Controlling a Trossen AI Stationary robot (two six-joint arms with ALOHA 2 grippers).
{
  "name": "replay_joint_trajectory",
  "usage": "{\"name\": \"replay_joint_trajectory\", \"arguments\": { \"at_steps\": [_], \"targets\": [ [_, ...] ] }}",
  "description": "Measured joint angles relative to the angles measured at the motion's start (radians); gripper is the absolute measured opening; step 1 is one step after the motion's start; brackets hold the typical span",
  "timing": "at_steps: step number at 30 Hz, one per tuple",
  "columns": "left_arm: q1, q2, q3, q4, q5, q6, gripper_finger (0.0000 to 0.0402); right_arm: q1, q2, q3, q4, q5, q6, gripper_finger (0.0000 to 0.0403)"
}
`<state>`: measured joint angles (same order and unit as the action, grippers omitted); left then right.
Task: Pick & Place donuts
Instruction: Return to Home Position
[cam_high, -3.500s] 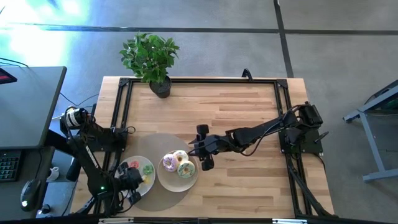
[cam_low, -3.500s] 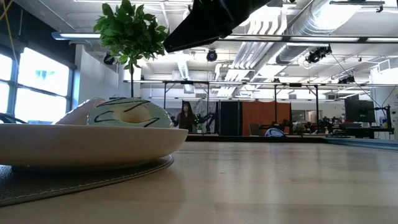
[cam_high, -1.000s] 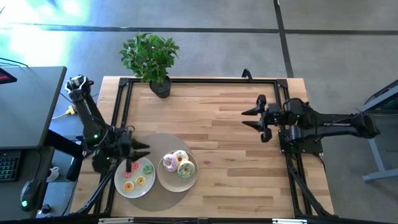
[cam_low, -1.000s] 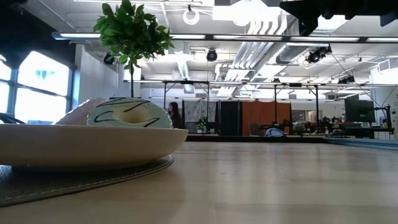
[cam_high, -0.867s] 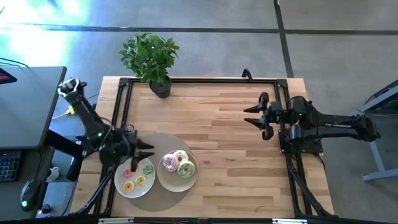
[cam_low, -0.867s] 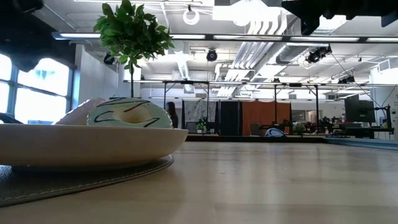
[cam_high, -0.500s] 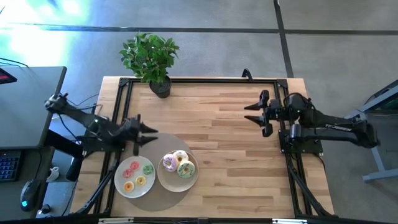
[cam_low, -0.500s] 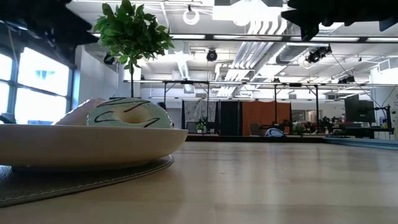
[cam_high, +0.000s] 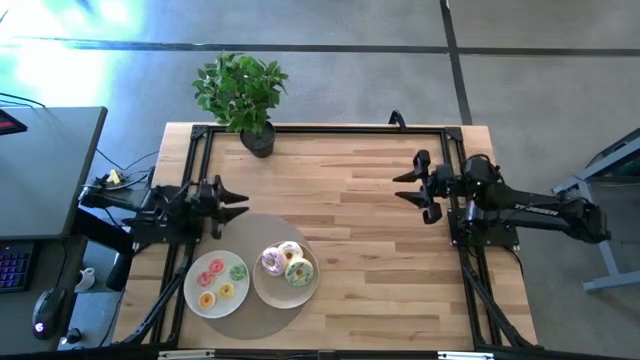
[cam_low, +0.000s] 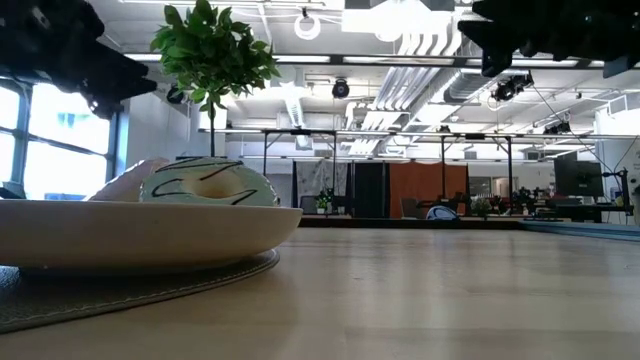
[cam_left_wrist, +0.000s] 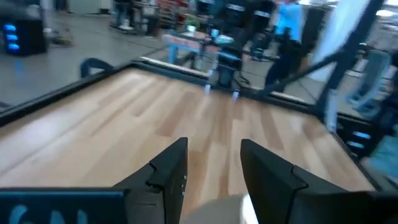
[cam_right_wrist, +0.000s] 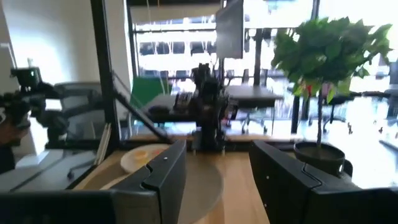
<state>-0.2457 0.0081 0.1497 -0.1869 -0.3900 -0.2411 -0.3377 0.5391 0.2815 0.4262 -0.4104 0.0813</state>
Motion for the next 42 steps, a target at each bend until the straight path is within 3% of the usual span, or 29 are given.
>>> {"name": "replay_joint_trajectory", "arguments": {
  "at_steps": [8, 15, 26, 34, 39, 42],
  "targets": [
    [0.077, -0.003, 0.002, 0.029, 0.045, 0.06, 0.0147, -0.05, -0.055, -0.089, 0.024, -0.074, 0.072, 0.017],
    [0.082, -0.002, 0.002, -0.08, 0.065, 0.054, 0.0147, -0.051, -0.086, -0.219, 0.231, -0.056, 0.1, 0.0173],
    [0.082, -0.001, 0.002, -0.191, 0.062, 0.054, 0.0147, -0.045, -0.153, -0.233, 0.131, -0.093, 0.149, 0.0168],
    [0.082, -0.001, 0.002, -0.22, 0.062, 0.054, 0.0147, -0.041, -0.254, -0.233, -0.037, 0.061, 0.151, 0.0174],
    [0.082, -0.001, 0.002, -0.225, 0.061, 0.053, 0.0147, -0.039, -0.306, -0.232, -0.062, 0.06, 0.156, 0.0171],
    [0.082, -0.001, 0.002, -0.227, 0.061, 0.053, 0.0147, -0.039, -0.334, -0.232, -0.135, 0.134, 0.177, 0.0168]
  ]
}}
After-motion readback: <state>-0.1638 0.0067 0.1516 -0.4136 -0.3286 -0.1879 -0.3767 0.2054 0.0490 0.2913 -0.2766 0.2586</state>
